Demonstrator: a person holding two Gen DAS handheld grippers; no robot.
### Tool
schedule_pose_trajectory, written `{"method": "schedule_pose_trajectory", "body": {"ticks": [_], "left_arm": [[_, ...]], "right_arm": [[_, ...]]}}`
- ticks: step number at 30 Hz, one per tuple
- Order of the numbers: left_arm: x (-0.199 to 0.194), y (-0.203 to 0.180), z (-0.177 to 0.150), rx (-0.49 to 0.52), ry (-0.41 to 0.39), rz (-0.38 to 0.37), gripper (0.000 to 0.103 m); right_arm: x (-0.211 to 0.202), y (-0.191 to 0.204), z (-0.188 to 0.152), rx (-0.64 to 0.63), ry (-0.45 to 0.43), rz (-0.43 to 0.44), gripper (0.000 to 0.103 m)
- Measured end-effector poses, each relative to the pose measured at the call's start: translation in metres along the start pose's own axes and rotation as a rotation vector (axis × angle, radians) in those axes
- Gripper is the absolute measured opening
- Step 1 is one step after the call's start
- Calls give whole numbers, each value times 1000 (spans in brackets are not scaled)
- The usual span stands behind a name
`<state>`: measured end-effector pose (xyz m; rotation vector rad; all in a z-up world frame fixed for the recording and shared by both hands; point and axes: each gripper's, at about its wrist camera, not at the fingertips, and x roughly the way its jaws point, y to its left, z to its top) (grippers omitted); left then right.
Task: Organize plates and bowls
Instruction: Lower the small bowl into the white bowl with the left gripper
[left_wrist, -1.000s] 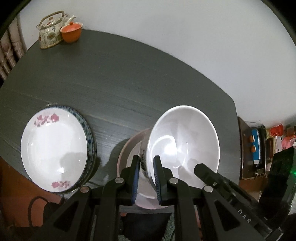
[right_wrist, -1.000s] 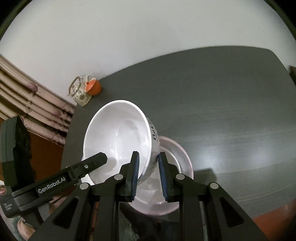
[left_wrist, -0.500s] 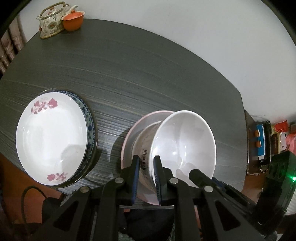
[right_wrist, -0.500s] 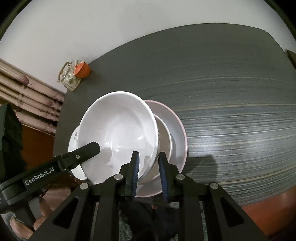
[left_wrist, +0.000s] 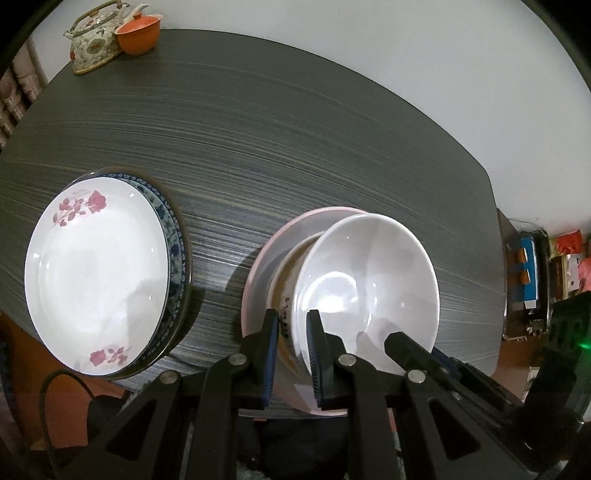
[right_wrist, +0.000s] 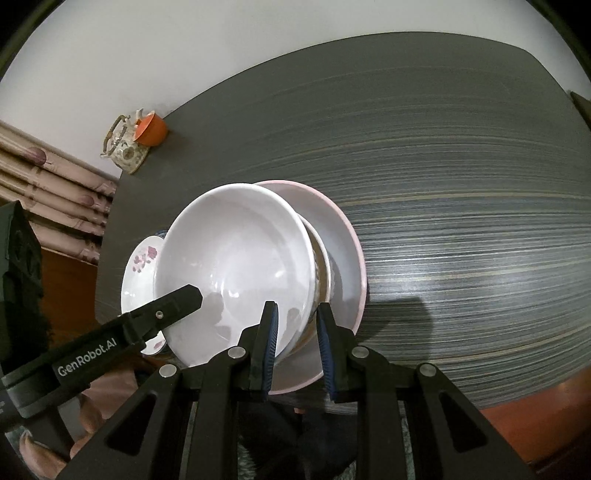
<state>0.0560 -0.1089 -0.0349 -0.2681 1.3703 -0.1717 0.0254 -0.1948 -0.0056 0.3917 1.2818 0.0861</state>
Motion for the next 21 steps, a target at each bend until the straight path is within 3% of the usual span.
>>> {"method": "schedule_pose_trajectory", "body": {"ticks": [21], "left_arm": [[6,4,-1,-11,10,-3,15]], "right_arm": [[2,2,-1,-7,-9,-1,29]]}}
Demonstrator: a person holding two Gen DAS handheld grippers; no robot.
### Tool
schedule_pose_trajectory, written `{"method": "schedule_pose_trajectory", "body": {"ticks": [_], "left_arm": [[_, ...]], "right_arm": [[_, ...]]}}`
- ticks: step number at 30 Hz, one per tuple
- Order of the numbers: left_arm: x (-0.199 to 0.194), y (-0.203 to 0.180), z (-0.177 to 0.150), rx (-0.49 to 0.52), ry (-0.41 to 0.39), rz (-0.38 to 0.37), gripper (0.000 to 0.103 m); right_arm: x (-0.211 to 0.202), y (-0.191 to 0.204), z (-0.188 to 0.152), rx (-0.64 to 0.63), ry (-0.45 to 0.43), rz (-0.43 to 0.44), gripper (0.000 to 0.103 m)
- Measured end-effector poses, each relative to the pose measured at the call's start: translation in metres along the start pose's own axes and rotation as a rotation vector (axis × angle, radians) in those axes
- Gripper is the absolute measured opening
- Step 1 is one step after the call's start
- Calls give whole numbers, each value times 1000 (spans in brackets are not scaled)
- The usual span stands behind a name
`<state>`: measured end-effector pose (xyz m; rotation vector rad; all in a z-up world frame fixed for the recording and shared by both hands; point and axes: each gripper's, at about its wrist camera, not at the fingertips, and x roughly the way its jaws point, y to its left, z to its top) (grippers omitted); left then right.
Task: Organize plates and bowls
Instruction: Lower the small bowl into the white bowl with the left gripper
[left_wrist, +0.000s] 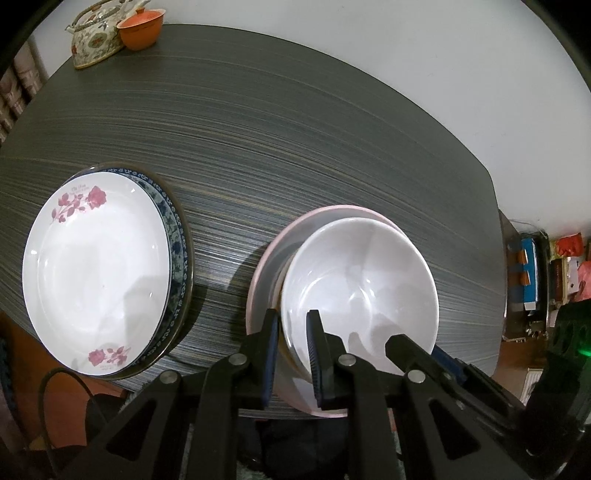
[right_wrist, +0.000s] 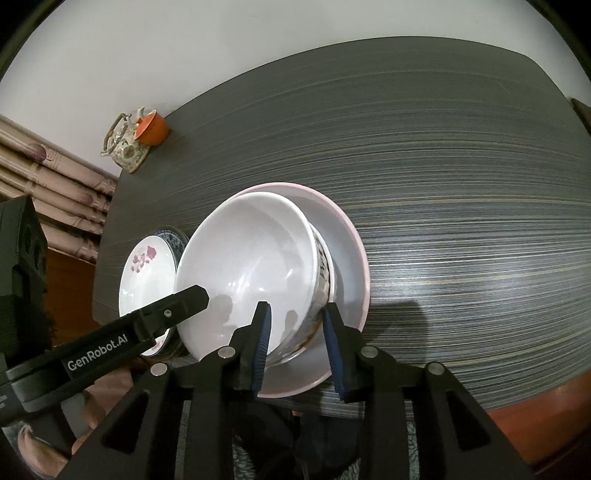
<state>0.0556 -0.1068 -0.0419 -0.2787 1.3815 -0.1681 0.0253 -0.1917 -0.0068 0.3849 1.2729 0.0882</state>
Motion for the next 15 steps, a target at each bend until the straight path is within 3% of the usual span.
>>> {"method": "schedule_pose_trajectory", "body": {"ticks": [15], "left_arm": [[-10,6,1,-12,-18,-26,15]], "right_arm": [[-3,-4,1,16,8,34,28]]}}
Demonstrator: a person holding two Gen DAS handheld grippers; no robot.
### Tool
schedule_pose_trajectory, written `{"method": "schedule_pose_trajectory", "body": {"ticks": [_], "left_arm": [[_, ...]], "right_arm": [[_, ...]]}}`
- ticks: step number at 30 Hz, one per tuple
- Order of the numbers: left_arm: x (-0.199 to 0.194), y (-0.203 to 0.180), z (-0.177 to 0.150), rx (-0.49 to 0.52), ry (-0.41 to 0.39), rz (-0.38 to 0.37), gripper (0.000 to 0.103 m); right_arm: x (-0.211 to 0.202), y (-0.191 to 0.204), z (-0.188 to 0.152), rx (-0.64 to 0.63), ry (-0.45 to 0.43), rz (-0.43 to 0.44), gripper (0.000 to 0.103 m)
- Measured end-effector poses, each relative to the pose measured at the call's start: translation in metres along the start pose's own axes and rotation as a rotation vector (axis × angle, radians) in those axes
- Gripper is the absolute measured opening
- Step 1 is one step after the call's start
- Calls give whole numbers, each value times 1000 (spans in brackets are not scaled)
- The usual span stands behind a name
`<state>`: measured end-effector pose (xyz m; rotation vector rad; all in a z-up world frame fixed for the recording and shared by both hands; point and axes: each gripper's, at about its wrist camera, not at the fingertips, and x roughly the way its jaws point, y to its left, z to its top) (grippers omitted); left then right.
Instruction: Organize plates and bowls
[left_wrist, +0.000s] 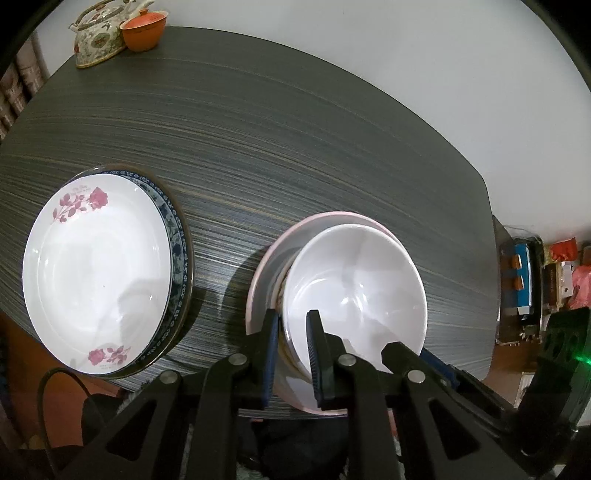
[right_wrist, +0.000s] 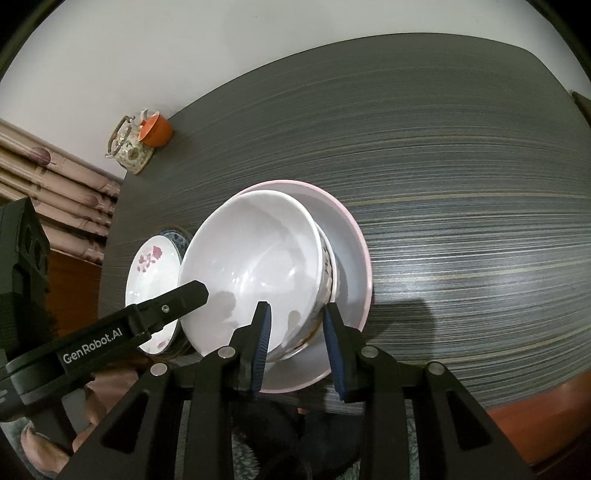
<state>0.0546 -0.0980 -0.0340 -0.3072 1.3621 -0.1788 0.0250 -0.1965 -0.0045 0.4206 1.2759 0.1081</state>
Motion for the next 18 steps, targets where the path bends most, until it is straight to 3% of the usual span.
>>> {"method": "schedule_pose_trajectory", "body": {"ticks": [18], "left_arm": [[-36,30,8,-39,-53,-62,16]], "right_arm": [[-9,-10,-3,10,-15,-8,28]]}}
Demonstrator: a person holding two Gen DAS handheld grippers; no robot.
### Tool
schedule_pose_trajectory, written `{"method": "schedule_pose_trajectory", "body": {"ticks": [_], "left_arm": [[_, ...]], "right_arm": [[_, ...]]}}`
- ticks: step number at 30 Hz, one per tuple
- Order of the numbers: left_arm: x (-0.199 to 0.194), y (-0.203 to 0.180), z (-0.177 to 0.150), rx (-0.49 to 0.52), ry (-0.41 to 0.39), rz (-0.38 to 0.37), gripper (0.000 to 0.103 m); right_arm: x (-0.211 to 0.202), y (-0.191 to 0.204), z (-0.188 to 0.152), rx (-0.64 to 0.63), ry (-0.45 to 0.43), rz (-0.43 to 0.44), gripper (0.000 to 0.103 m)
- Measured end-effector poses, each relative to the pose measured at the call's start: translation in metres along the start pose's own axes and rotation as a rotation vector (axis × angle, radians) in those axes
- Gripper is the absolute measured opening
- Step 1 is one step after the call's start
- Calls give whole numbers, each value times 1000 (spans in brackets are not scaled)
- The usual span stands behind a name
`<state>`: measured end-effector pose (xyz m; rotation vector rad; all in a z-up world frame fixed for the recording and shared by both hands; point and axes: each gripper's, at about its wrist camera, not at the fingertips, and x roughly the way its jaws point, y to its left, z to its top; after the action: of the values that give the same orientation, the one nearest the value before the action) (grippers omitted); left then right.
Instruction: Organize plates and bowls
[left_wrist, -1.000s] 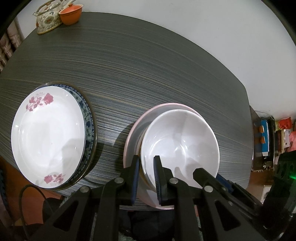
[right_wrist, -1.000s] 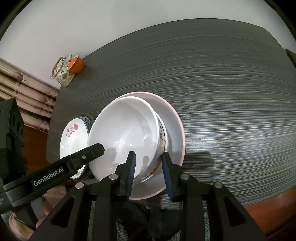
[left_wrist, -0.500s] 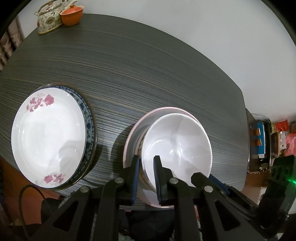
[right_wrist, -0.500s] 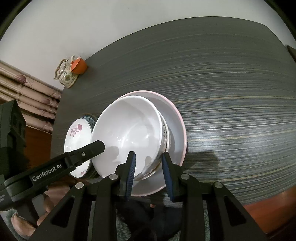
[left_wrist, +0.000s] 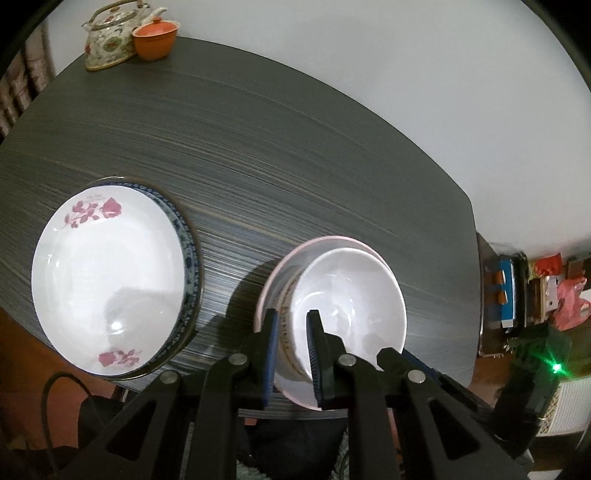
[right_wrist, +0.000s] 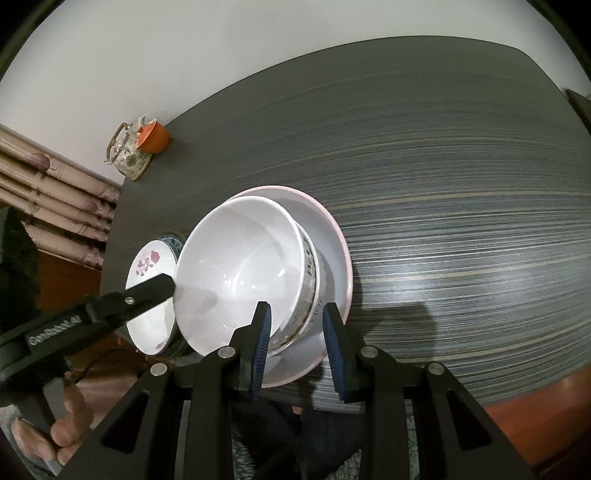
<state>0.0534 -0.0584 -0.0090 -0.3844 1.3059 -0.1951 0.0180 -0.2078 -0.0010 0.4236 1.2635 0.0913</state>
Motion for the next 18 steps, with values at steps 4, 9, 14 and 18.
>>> {"method": "schedule_pose_trajectory", "body": {"ticks": [4,9,14,18], "left_arm": [[-6,13,1,-28,-12,11,16],[-7,23,0,-53,-9,17,16],[-5,29,-1,-68,4,7,16],[-3,33,-2,-75,18,-1,16]], "right_arm": [[2,-1,1,-3,4,-2,28],[2,-2,1,0,2,-1,28],[-3,-5,3,14,-12,5,28],[-12,-10,6,27,-32,1,28]]}}
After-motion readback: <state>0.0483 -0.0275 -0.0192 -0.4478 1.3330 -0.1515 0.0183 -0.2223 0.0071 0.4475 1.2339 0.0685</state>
